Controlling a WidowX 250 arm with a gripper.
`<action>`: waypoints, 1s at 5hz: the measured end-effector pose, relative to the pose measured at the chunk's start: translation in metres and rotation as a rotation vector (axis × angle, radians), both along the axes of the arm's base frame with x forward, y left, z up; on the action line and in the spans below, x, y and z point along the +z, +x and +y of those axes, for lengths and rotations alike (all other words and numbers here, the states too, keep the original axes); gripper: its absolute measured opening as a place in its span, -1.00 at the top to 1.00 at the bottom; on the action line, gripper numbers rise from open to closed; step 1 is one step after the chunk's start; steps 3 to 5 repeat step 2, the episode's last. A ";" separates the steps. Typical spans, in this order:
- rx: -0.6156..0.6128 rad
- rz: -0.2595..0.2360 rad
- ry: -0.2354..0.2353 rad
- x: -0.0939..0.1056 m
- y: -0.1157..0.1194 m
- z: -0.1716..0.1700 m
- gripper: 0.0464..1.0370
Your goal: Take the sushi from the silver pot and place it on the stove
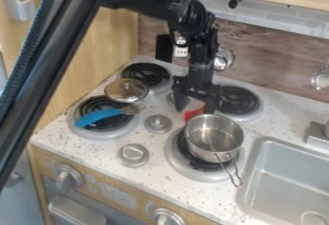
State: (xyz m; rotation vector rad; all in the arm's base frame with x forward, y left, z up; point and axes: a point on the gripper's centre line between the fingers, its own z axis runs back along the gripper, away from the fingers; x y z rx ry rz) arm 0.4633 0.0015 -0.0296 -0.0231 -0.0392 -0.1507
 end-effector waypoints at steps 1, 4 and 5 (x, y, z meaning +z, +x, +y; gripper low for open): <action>-0.014 -0.005 -0.028 0.018 -0.003 -0.003 -0.92; -0.018 0.000 -0.029 0.017 -0.004 -0.003 -0.92; -0.018 0.000 -0.029 0.017 -0.004 -0.003 -0.92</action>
